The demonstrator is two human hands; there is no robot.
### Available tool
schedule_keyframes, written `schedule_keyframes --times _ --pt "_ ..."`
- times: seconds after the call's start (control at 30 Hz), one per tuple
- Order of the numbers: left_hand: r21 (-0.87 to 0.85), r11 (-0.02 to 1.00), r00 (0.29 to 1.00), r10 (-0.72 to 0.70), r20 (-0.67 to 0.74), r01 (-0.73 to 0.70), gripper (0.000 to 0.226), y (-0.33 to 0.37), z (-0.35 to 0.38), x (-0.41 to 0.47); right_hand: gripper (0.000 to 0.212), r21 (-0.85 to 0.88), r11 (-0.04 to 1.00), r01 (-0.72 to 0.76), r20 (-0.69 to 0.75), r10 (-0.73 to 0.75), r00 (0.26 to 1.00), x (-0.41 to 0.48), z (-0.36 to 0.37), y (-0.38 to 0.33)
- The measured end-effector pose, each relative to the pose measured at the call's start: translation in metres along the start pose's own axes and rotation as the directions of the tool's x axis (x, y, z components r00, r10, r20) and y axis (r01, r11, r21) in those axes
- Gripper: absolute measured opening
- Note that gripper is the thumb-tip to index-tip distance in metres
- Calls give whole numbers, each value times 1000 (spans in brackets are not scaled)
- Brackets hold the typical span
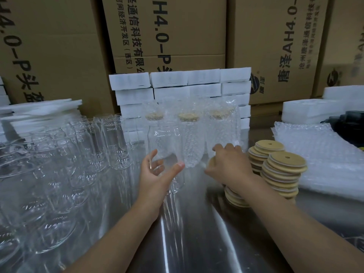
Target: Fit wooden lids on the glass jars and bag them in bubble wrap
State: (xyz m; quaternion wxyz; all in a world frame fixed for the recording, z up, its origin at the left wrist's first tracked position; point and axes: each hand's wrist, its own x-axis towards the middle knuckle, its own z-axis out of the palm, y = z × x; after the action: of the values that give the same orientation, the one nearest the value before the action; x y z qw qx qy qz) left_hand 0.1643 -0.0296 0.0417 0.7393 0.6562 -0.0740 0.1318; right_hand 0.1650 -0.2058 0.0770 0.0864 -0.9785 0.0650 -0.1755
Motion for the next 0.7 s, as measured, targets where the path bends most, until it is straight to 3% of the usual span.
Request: schedule_keyframes --times 0.1,0.2,0.37,0.5,0.7 --pt "90 993 997 73 -20 -71 81 -5 0 2 64 245 967 68 -270 1 963 0 -4 -4" --pt "181 978 994 111 -16 -106 85 -9 0 2 72 550 818 167 -426 102 899 -1 -11 -9" --pt "249 960 992 124 24 -126 85 -13 -2 4 68 829 531 175 -364 275 890 0 -17 -10" --pt "272 950 988 144 55 -154 85 -16 -1 4 39 946 222 238 -300 312 902 1 -19 -12" --pt "295 939 983 150 108 -176 89 -17 0 2 27 957 112 269 -283 144 948 -5 -17 -21"
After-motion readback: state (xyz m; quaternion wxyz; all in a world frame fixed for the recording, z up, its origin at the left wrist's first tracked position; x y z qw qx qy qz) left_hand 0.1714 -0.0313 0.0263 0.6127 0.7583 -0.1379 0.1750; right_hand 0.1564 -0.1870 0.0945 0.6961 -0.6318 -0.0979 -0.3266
